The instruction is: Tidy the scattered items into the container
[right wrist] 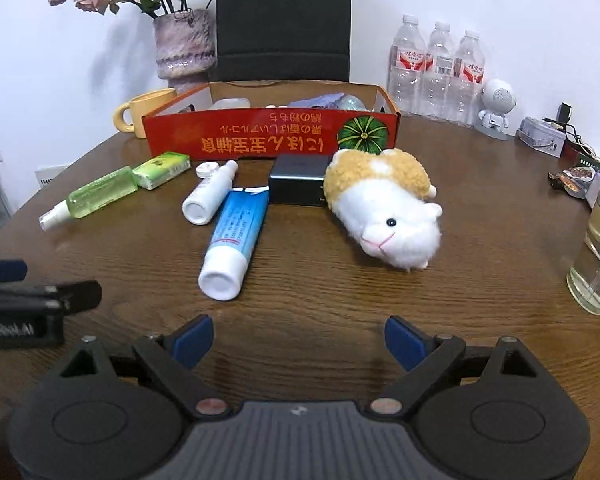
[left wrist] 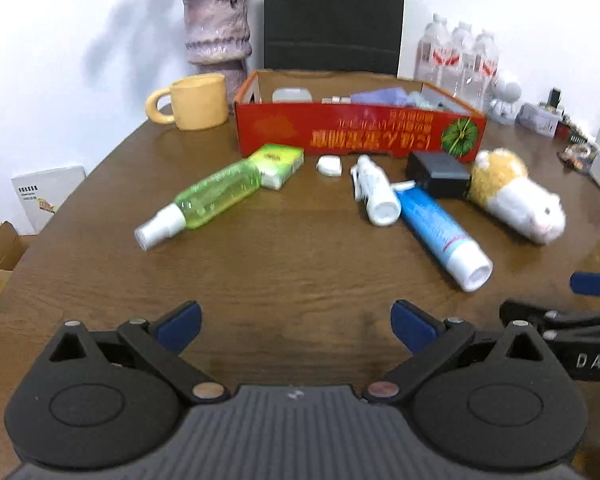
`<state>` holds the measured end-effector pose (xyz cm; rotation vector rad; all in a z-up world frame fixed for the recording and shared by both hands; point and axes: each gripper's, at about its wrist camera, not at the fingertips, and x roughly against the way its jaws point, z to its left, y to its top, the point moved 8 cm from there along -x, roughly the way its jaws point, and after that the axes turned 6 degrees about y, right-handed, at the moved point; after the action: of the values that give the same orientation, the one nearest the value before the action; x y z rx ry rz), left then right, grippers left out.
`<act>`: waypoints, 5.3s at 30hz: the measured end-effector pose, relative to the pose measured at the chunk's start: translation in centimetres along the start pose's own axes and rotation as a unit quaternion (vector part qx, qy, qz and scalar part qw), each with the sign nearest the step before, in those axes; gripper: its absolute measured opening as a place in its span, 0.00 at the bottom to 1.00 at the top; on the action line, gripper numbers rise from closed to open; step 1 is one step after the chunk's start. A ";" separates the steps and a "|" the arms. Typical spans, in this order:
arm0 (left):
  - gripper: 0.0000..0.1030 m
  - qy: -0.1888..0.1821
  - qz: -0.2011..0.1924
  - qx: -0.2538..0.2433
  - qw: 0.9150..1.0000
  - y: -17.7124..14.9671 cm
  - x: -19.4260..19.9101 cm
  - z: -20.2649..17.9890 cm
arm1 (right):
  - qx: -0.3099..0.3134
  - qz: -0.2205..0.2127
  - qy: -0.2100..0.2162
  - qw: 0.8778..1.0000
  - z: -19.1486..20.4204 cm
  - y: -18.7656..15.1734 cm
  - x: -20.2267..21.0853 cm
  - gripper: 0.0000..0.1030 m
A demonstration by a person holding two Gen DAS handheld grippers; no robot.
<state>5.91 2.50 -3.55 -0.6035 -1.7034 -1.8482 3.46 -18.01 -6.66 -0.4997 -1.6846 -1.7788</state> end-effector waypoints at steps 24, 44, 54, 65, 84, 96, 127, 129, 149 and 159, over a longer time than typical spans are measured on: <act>1.00 0.003 -0.017 -0.001 1.000 -1.6 -1.1 -1.3 | -0.006 -0.013 -0.019 1.000 -0.4 -1.3 -1.3 1.00; 1.00 -0.003 -0.015 0.003 1.000 -1.6 -1.3 -1.3 | -0.009 -0.016 -0.020 1.000 -0.5 -1.1 -1.5 1.00; 1.00 -0.003 -0.014 0.004 1.000 -1.6 -1.3 -1.3 | -0.008 -0.017 -0.019 1.000 -0.5 -1.2 -1.4 1.00; 1.00 -0.003 -0.014 0.004 1.000 -1.6 -1.3 -1.3 | -0.007 -0.018 -0.016 1.000 -0.4 -1.2 -1.3 1.00; 1.00 -0.031 -0.053 0.037 0.997 4.5 -1.2 2.4 | 0.100 -0.050 0.010 0.994 3.9 2.2 -2.6 0.81; 0.96 -0.081 -0.037 -0.058 0.994 9.8 -7.4 -6.3 | 0.094 0.008 0.008 0.996 2.6 1.7 -3.0 0.29; 0.27 -0.144 -0.086 0.012 0.986 10.9 1.3 -2.6 | 0.030 -0.063 0.065 0.995 1.5 7.5 3.3 0.30; 0.27 -0.147 -0.100 0.015 0.984 13.5 1.0 -2.2 | 0.035 -0.089 0.055 0.994 0.8 10.0 3.7 0.30; 0.28 -0.094 0.049 0.013 0.994 29.2 -25.4 -5.2 | -0.043 0.025 -0.065 0.997 -11.0 27.7 -22.2 0.31; 0.60 -0.091 0.068 0.029 0.993 28.9 -25.8 -4.1 | -0.070 0.039 -0.047 0.996 -11.6 27.9 -20.9 0.59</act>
<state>44.54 -0.46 0.75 -0.8650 -1.7769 -1.6859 39.12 -25.15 -0.96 -0.7128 -1.5867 -1.8499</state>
